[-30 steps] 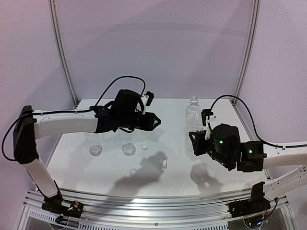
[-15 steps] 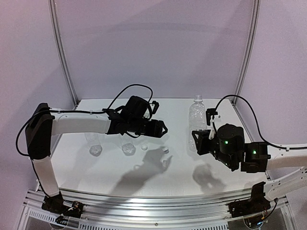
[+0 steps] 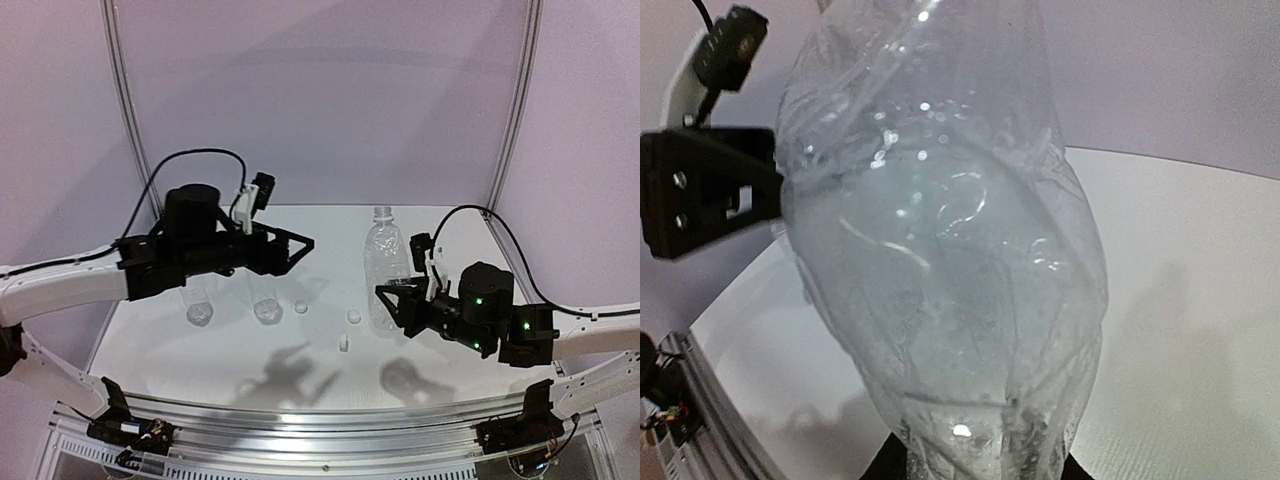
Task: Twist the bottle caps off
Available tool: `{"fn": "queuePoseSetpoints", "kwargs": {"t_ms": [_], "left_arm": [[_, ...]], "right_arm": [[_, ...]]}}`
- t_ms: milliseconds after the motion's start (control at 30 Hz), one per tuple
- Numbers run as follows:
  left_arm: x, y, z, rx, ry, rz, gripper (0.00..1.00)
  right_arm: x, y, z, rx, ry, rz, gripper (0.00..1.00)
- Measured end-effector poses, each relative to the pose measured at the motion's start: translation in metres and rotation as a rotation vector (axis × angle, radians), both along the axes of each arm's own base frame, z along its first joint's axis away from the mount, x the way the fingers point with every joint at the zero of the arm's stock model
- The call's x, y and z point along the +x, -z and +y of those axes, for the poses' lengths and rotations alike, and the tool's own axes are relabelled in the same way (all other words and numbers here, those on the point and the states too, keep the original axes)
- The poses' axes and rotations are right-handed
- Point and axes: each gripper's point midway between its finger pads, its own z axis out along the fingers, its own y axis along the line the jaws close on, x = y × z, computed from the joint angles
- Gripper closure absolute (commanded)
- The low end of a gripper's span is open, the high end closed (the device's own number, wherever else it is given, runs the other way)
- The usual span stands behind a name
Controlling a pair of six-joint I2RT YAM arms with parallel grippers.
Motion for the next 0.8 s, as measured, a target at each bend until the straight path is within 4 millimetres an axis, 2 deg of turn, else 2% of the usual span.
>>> {"fn": "queuePoseSetpoints", "kwargs": {"t_ms": [167,267,333,433,500,700,800], "left_arm": [[-0.043,-0.076,0.028,-0.166,0.076,-0.163,0.15],[-0.068,-0.104,0.033,-0.246,0.162,-0.214,0.15],[-0.082,-0.114,0.034,-0.28,0.218,-0.231,0.15],[-0.099,-0.122,0.028,-0.314,0.294,-0.242,0.17],[-0.109,-0.12,0.02,-0.316,0.339,-0.234,0.19],[-0.122,-0.106,-0.007,-0.273,0.425,-0.186,0.23],[-0.125,-0.104,-0.018,-0.252,0.446,-0.181,0.31]], "right_arm": [[-0.024,-0.014,0.032,0.058,-0.221,-0.032,0.68],[-0.04,-0.016,0.048,0.074,-0.351,-0.044,0.68],[-0.049,-0.015,0.056,0.076,-0.419,-0.047,0.68],[-0.063,-0.012,0.066,0.071,-0.507,-0.051,0.68],[-0.071,-0.009,0.071,0.06,-0.551,-0.056,0.68],[-0.091,-0.013,0.081,0.047,-0.635,-0.088,0.68],[-0.093,-0.016,0.082,0.046,-0.644,-0.101,0.68]]}}
